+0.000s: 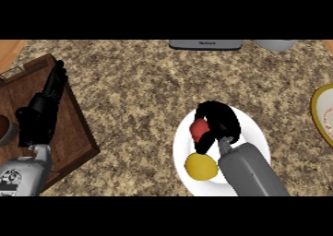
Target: Pick the bell pepper from the plate and place it in the bowl
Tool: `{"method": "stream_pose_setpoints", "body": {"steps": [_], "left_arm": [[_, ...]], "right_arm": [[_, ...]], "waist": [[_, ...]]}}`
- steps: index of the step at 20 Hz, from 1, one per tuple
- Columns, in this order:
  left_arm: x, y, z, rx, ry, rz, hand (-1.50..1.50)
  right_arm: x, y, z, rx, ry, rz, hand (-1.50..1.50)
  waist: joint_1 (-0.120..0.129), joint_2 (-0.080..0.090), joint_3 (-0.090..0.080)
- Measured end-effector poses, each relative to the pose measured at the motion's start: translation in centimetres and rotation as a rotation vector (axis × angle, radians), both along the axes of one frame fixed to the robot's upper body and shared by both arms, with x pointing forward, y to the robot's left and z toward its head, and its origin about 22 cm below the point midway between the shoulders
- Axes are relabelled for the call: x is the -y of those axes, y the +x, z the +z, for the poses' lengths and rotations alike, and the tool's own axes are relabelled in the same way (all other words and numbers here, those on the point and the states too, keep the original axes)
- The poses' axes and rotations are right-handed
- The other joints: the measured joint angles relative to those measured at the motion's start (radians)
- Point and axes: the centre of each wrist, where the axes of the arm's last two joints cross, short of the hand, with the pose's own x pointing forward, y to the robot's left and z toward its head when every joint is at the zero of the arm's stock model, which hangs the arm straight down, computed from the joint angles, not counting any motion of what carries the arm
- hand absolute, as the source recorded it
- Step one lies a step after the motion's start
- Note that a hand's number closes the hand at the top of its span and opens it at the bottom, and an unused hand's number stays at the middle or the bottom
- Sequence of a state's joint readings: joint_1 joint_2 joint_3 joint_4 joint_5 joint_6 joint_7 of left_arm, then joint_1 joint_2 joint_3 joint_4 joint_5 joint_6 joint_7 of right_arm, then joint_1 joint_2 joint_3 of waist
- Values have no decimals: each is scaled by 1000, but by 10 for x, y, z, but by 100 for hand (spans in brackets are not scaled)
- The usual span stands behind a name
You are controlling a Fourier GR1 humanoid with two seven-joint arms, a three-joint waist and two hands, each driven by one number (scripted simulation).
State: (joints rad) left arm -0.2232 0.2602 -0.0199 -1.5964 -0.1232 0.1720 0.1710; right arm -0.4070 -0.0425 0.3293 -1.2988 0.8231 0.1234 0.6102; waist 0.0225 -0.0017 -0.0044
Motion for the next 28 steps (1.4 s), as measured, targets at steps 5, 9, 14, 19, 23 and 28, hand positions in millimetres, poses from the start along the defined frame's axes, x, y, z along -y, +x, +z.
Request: {"method": "stream_pose_setpoints", "body": {"steps": [5,9,14,19,23,28], "left_arm": [[-2,2,-3,-2,2,6,0],[-5,-1,-3,-8,2,11,0],[-6,-3,-3,-10,3,23,0],[-9,-3,-4,-11,2,34,0],[-14,-4,-3,-10,3,30,0],[-12,-2,-2,-8,0,33,0]], "right_arm": [[-35,-2,37,177,131,-147,150],[-48,-12,66,344,205,-251,150],[-48,-21,92,498,179,-371,150],[-14,-22,109,587,144,-492,150],[28,-15,110,631,147,-593,150],[91,-14,116,694,172,-711,150]], "waist": [[-3,0,3],[-14,-3,4],[-26,-5,4],[-33,-3,4],[-29,0,4],[-29,1,5]]}}
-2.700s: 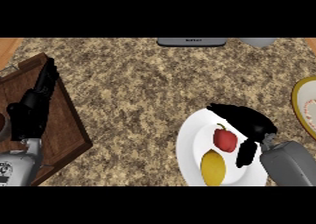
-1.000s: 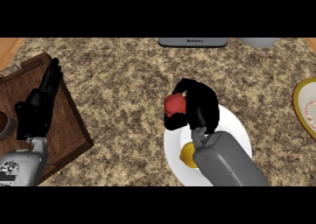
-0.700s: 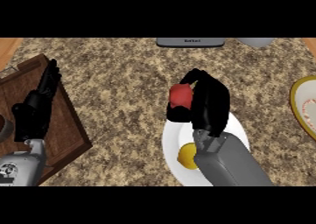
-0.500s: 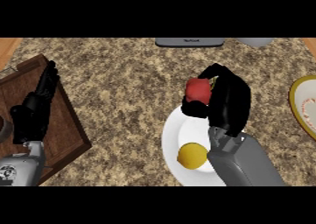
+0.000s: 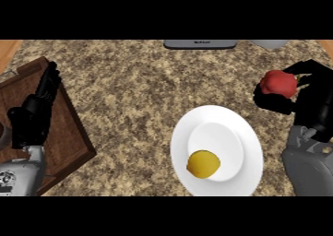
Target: Pick the bell pepper from the plate and place it in the bowl
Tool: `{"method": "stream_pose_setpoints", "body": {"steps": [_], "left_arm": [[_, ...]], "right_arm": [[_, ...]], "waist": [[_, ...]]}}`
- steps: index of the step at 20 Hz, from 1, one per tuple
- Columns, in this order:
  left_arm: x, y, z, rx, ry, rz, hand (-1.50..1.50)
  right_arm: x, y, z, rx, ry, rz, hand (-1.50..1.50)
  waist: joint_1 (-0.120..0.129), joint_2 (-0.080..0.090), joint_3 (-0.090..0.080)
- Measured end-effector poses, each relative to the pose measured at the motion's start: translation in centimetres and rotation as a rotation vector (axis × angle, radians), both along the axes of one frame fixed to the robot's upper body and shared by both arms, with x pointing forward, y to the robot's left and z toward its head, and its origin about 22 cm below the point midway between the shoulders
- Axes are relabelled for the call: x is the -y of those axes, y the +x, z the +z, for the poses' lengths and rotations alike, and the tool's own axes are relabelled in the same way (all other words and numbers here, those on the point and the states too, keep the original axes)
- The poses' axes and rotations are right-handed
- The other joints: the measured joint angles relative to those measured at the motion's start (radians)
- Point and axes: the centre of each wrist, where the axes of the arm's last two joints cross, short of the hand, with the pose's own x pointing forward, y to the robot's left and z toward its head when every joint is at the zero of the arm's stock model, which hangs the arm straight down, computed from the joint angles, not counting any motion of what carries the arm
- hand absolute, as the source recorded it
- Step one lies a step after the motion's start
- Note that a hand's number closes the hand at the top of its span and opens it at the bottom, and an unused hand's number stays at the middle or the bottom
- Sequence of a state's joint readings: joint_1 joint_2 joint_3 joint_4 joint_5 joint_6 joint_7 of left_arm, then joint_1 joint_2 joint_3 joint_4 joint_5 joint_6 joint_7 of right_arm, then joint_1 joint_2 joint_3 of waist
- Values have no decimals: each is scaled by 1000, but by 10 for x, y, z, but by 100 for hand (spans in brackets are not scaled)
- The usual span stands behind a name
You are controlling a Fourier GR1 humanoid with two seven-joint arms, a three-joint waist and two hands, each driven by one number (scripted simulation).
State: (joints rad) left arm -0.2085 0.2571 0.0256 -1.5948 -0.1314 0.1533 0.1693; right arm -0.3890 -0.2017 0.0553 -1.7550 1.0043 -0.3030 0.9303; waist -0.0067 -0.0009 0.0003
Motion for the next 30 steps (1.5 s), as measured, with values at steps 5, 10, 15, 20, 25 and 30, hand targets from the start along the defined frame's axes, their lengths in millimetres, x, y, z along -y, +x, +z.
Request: {"method": "stream_pose_setpoints", "body": {"steps": [5,10,15,20,25,30], "left_arm": [[3,5,7,2,1,-6,0],[-1,0,3,3,-2,-14,0],[7,1,2,4,0,-17,0],[8,2,-1,15,-1,-20,0],[12,5,-2,10,-6,-35,0],[12,6,4,16,0,-39,0]], "right_arm": [[63,3,-10,68,11,-74,150],[126,3,-29,55,-81,-158,150],[185,4,-42,-11,-195,-249,150],[229,5,-69,-71,-276,-321,150],[267,4,-88,-90,-197,-357,-150],[284,6,-98,-94,-61,-292,-150]], "waist": [[3,1,1],[7,3,1],[12,4,1],[19,7,1],[26,10,3],[34,12,5]]}}
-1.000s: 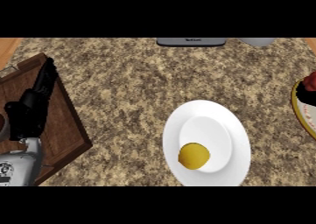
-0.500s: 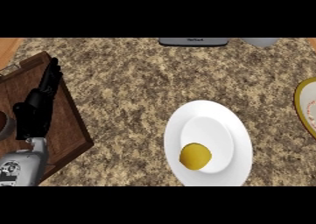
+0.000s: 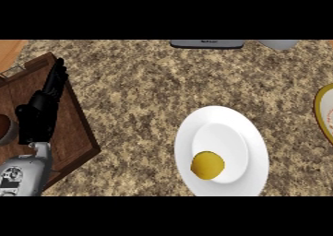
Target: Pick the bell pepper from the plate and place it in the bowl
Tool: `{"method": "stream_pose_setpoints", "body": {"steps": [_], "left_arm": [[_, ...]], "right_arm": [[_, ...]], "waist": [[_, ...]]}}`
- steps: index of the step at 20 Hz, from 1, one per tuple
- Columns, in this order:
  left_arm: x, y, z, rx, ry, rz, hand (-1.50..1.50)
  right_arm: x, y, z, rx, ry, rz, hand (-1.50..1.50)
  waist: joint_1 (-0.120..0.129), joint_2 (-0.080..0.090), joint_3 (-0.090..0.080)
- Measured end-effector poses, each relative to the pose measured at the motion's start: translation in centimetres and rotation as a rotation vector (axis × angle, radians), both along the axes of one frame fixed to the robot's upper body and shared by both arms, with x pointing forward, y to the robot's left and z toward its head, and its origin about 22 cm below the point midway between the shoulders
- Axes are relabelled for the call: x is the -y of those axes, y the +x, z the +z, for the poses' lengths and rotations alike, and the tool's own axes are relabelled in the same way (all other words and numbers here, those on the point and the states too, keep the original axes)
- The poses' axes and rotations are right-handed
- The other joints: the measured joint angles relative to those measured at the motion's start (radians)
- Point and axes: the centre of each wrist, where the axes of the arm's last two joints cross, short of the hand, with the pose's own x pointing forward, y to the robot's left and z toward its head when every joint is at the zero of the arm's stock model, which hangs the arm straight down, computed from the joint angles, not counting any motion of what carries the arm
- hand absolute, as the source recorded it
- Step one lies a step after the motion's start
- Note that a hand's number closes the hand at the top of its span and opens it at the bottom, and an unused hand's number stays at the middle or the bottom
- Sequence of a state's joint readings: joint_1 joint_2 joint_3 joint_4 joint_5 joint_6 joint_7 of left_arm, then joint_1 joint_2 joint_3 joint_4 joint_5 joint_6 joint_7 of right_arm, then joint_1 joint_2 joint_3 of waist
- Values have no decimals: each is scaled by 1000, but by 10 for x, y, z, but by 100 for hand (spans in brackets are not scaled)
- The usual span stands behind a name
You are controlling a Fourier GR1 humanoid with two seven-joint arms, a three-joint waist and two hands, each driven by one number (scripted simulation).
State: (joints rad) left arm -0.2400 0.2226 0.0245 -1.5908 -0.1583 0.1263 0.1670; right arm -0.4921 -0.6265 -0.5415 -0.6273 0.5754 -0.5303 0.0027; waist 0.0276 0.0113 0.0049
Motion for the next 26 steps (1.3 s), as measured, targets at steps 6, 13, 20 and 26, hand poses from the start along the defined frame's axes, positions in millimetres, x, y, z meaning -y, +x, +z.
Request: {"method": "stream_pose_setpoints", "body": {"steps": [6,13,20,26], "left_arm": [[1,2,4,1,-3,0,0],[1,2,-1,-6,-5,15,0],[-7,-6,-1,-12,3,35,0],[-10,-7,-3,-21,-1,46,0]], "right_arm": [[14,-6,-8,127,69,95,-150],[36,-24,-7,275,125,97,-150],[65,-71,-12,376,206,122,-150],[81,-124,-19,437,267,209,-150]], "waist": [[1,1,0],[-12,-4,-2],[-31,-12,-5],[-45,-16,-6]]}}
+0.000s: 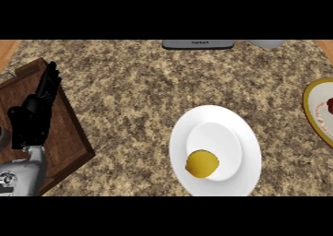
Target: Pick the bell pepper from the plate and place it in the bowl
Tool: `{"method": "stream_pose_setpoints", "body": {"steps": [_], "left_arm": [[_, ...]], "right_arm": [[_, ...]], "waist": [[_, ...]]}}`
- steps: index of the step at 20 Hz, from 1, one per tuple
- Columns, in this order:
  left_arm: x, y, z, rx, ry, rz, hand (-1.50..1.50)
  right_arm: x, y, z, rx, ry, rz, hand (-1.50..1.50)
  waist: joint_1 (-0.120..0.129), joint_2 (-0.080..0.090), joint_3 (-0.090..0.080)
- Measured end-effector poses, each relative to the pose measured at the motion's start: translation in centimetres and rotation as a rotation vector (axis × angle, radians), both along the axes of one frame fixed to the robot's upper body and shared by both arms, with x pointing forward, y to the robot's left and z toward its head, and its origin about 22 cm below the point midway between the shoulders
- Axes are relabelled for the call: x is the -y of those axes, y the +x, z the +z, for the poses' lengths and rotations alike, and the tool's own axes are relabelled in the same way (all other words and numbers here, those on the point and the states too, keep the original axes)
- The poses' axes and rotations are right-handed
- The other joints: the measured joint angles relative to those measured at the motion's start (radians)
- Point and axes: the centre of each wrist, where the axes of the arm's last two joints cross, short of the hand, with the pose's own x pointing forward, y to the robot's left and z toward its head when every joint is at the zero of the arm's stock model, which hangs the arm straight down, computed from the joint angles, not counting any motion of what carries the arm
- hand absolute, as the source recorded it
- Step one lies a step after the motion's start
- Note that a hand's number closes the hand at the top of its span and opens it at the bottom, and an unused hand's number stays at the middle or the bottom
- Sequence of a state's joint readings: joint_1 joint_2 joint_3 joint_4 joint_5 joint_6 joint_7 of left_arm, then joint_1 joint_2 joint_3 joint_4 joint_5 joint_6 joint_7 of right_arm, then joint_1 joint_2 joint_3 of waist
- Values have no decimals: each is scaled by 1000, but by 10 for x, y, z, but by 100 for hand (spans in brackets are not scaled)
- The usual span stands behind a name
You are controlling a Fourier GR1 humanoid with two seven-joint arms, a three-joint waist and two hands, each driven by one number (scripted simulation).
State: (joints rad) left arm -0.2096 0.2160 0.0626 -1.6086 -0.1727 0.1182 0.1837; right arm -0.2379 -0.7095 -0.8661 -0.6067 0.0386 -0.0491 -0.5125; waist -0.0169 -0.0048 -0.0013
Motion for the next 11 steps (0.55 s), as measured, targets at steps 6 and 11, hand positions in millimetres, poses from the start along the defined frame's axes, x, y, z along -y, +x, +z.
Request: {"method": "stream_pose_setpoints", "body": {"steps": [6,11], "left_arm": [[-6,-4,-4,-1,-1,0,0],[-3,-4,-2,10,8,-10,0]], "right_arm": [[-9,-52,-16,24,10,75,-150],[-36,-77,-24,34,2,98,-150]], "waist": [[0,0,-1],[5,2,0]]}}
